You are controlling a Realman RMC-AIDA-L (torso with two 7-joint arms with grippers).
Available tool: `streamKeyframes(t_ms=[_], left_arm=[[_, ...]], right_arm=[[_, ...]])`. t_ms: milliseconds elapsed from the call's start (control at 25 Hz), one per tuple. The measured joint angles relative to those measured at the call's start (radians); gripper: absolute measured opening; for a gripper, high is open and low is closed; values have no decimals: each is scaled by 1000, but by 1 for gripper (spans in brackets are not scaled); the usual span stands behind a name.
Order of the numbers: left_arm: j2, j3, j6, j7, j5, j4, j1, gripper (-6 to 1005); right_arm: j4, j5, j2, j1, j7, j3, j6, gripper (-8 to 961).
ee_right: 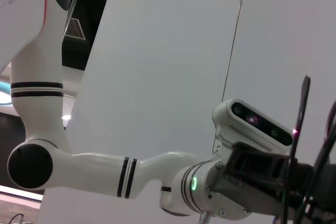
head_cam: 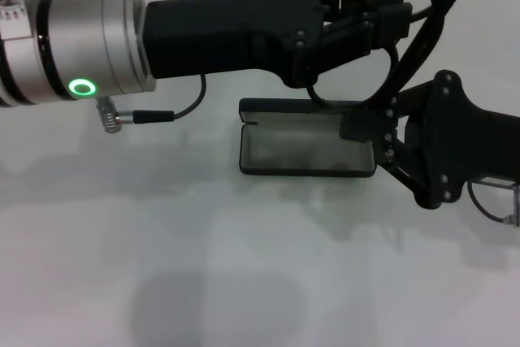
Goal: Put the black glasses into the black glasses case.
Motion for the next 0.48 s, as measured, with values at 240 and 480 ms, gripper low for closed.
streamKeyframes(t_ms=[240, 480], left_arm=[[0, -1, 2, 14, -7, -1, 4, 120], [1, 4, 13, 29, -8, 0, 4, 120]], right_arm=[[0, 0, 0, -2, -7, 0, 5, 57], [0, 0, 0, -2, -11, 0, 11, 59]])
